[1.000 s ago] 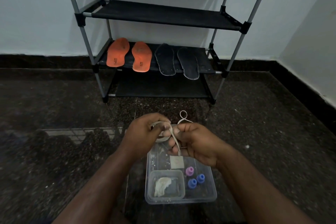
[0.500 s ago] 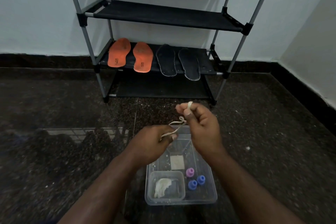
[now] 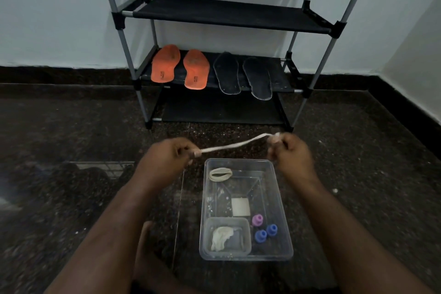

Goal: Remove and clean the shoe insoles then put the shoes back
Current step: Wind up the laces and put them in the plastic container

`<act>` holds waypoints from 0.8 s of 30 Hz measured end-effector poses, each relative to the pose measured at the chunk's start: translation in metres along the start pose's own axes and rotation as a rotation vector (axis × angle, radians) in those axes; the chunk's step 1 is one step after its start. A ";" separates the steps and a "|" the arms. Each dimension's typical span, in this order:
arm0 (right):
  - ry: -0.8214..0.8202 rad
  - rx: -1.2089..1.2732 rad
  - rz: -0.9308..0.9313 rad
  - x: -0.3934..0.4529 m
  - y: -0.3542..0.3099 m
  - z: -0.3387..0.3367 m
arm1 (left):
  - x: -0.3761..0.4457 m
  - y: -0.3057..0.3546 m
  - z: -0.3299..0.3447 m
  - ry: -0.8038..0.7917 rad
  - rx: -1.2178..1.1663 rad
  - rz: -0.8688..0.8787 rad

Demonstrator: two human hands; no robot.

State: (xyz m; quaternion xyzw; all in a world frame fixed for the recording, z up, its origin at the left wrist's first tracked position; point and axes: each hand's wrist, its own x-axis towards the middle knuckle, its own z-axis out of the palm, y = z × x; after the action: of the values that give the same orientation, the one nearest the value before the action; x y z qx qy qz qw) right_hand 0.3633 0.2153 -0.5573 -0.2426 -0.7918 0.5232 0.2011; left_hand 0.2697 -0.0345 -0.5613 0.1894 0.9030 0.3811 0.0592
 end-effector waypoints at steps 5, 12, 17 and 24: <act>-0.220 0.089 0.064 -0.014 -0.001 0.019 | 0.006 -0.013 0.012 -0.098 0.166 -0.246; -0.373 0.037 0.050 -0.017 0.007 0.023 | 0.001 0.003 0.020 0.054 0.102 0.021; -0.559 0.310 0.148 -0.024 -0.001 0.028 | -0.013 0.032 0.055 -0.352 -0.353 0.104; -0.767 0.091 0.134 -0.033 -0.007 0.024 | -0.003 0.021 0.038 -0.073 -0.198 0.221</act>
State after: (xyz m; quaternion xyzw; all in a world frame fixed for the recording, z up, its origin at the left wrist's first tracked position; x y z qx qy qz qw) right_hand 0.3751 0.1761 -0.5616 -0.0715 -0.7678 0.6225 -0.1335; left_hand 0.2876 0.0026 -0.5731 0.2947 0.8318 0.4655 0.0679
